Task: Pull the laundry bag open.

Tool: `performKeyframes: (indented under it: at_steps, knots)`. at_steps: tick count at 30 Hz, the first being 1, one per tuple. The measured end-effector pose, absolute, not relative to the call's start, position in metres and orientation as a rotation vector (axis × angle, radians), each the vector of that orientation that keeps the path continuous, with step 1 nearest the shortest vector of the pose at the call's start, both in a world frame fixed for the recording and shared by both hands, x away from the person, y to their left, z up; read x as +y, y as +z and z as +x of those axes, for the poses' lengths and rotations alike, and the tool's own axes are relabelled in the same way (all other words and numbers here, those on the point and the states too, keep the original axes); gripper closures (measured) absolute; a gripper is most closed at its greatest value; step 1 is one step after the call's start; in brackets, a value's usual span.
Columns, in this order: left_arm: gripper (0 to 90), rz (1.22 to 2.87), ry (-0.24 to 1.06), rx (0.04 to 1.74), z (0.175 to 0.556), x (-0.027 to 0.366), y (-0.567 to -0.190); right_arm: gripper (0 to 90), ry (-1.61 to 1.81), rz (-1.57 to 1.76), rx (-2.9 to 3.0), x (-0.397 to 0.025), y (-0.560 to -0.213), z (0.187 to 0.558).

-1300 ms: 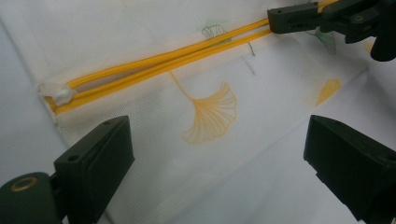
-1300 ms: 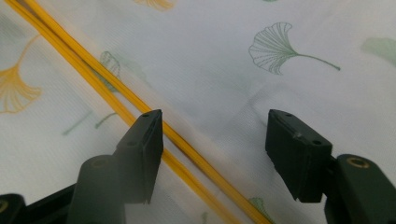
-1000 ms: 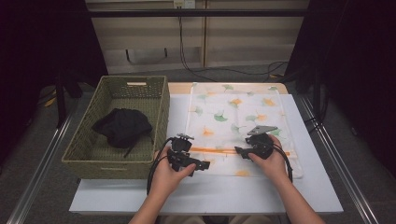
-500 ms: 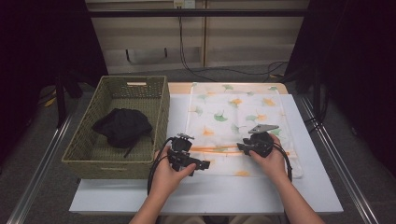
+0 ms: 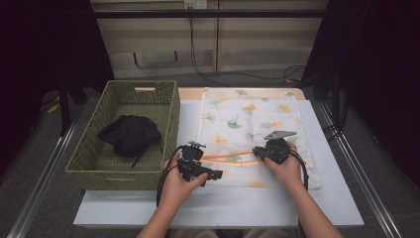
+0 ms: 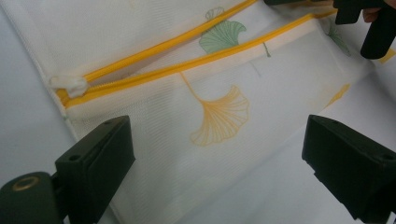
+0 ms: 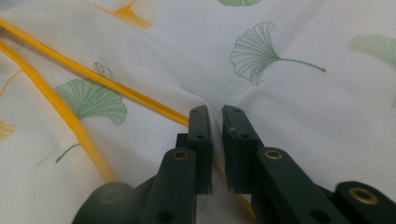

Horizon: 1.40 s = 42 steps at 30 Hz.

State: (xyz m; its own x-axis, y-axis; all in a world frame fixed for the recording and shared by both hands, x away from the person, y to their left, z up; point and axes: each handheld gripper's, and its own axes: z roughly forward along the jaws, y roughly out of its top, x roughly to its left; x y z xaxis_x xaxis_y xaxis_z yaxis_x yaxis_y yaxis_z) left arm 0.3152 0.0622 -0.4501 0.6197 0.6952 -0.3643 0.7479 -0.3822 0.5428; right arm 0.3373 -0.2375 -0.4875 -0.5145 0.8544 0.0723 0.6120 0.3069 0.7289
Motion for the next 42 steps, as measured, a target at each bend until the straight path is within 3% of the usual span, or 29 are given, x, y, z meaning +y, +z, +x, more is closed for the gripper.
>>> performKeyframes:
  at_steps: [25, 42]
  knots:
    - [8.1, 2.168, -0.103, 1.120, 0.315, 0.063, -0.454, 89.3, 1.067, 1.310, 2.234, -0.240, -0.489, 0.337]
    - [6.9, 2.169, -0.095, 1.115, 0.314, 0.062, -0.456, 89.2, 1.142, 1.233, 2.223, -0.248, -0.468, 0.336]
